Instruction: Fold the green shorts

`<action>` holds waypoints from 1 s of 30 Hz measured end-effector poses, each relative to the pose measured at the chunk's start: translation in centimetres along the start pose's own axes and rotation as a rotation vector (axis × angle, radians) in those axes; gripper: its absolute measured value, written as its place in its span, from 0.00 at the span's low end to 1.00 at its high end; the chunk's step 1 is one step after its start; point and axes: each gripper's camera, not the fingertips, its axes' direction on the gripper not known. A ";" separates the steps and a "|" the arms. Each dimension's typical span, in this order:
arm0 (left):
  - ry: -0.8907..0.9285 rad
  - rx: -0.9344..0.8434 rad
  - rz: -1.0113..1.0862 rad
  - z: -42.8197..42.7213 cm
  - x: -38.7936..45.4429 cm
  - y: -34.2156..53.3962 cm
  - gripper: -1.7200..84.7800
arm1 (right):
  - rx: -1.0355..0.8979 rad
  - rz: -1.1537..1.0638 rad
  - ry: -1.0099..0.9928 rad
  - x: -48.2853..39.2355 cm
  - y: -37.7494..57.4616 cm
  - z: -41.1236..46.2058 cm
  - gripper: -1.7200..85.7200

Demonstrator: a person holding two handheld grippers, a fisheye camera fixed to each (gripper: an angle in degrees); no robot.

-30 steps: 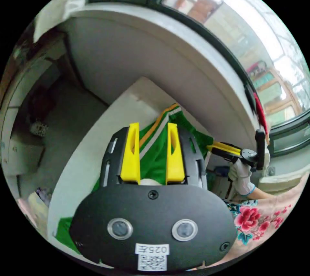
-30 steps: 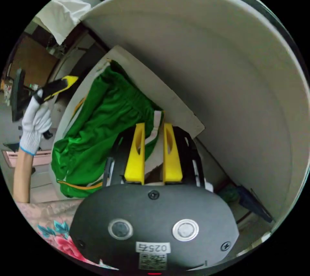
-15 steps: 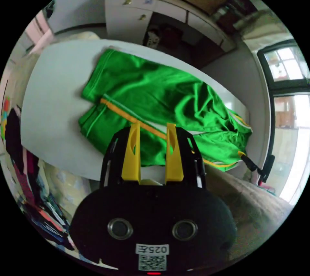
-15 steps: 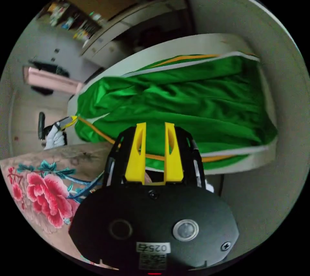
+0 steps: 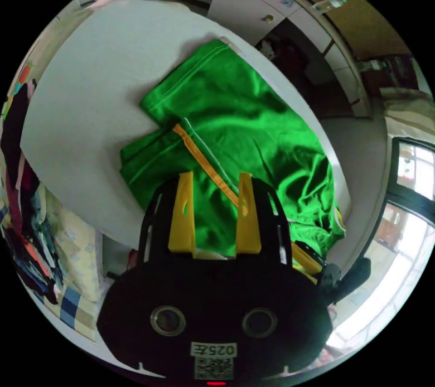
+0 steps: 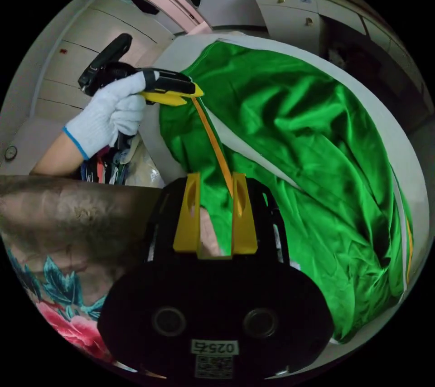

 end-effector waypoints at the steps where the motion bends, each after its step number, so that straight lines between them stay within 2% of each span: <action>1: -0.020 0.018 -0.001 -0.5 0.0 -0.1 0.11 | -0.008 0.000 0.014 -0.2 0.0 0.4 0.14; 6: -0.219 -0.007 0.027 -2.2 0.6 0.3 0.03 | -0.092 -0.048 0.111 -1.8 1.2 3.6 0.12; 10: -0.187 0.035 0.039 -4.2 -0.9 2.1 0.00 | -0.098 -0.075 0.148 -3.3 1.7 4.4 0.11; 15: 0.034 0.185 0.018 -11.0 -5.2 5.7 0.00 | -0.093 -0.110 0.195 -5.8 2.4 5.2 0.11; 21: 0.295 0.277 -0.030 -18.1 -12.1 10.7 0.00 | -0.067 -0.120 0.236 -7.2 3.9 5.5 0.11; 26: 0.391 0.329 -0.074 -20.1 -18.0 14.7 0.00 | -0.011 -0.173 0.232 -8.8 5.4 4.2 0.06; 28: 0.464 0.347 -0.110 -19.9 -20.3 15.9 0.00 | -0.002 -0.220 0.212 -9.6 6.1 3.9 0.05; 30: 0.607 0.381 -0.138 -19.8 -22.7 17.4 0.00 | 0.043 -0.266 0.282 -11.0 7.0 3.1 0.04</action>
